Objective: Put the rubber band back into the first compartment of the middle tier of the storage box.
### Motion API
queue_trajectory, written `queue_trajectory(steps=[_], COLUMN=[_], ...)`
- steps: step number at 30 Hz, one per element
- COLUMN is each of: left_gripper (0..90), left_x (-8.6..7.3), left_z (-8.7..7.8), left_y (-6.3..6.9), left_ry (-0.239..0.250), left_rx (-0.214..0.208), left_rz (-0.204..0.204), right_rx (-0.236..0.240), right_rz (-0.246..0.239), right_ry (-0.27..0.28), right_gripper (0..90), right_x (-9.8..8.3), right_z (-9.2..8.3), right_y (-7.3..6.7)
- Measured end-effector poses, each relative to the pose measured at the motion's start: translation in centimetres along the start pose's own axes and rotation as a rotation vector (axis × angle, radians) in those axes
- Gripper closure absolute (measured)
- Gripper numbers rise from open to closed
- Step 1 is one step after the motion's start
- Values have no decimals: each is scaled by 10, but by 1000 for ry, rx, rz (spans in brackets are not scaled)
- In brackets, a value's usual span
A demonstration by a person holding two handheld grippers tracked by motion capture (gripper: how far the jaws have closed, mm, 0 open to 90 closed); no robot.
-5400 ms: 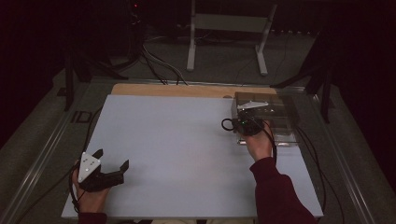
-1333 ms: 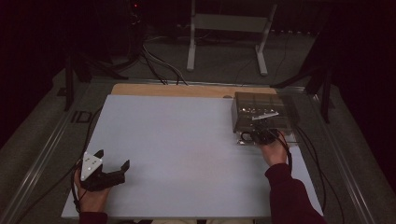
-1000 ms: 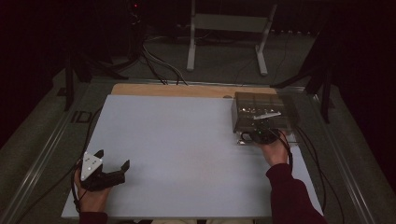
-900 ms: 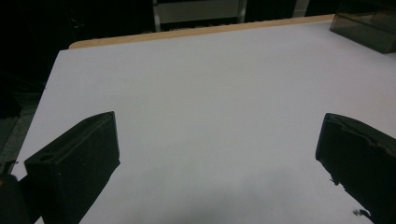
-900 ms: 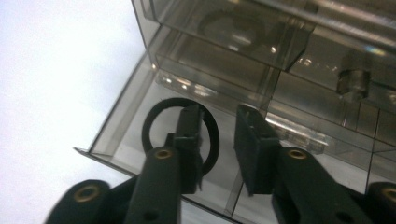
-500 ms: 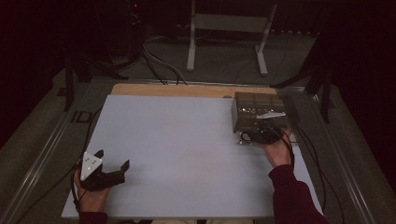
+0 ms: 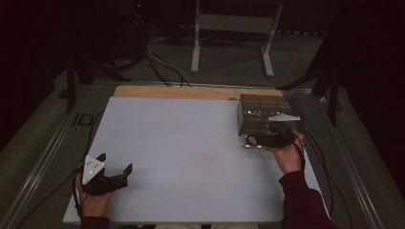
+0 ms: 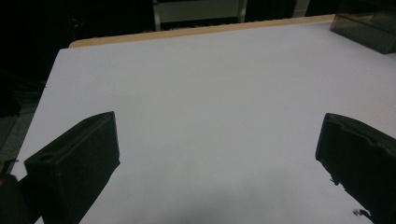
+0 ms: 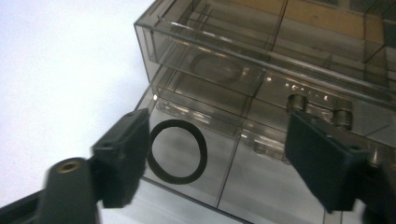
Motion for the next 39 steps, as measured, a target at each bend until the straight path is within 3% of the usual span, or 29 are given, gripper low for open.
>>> queue_trajectory(steps=[10,18,25,31,39], left_gripper=[4,4,4,4,3], left_x=[0,0,0,0,1], left_z=[0,0,0,-1,-1], left_y=[1,0,0,0,2], left_ry=[0,2,5,8,27], left_rx=[-2,-3,-4,-5,-28], left_rz=[0,-5,-5,-6,-4], right_rx=[-22,6,9,-2,43], right_rz=[-9,13,-13,-34,13], right_ry=[34,54,97,157,297], right_gripper=[92,27,2,3,2], right_x=[-2,-16,-35,-49,-70], right_z=[-14,-27,-38,-46,-64], right_y=[3,3,-6,-12,-15])
Point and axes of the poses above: each handheld gripper's, and its own axes: z roughly forward along the jaws, x roughly out of its top, y roughly to its right, the point moved 5 cm from there along z, roughly forward along the jaws, and after that the axes turned 8 degrees about y, right-handed, at the moved point
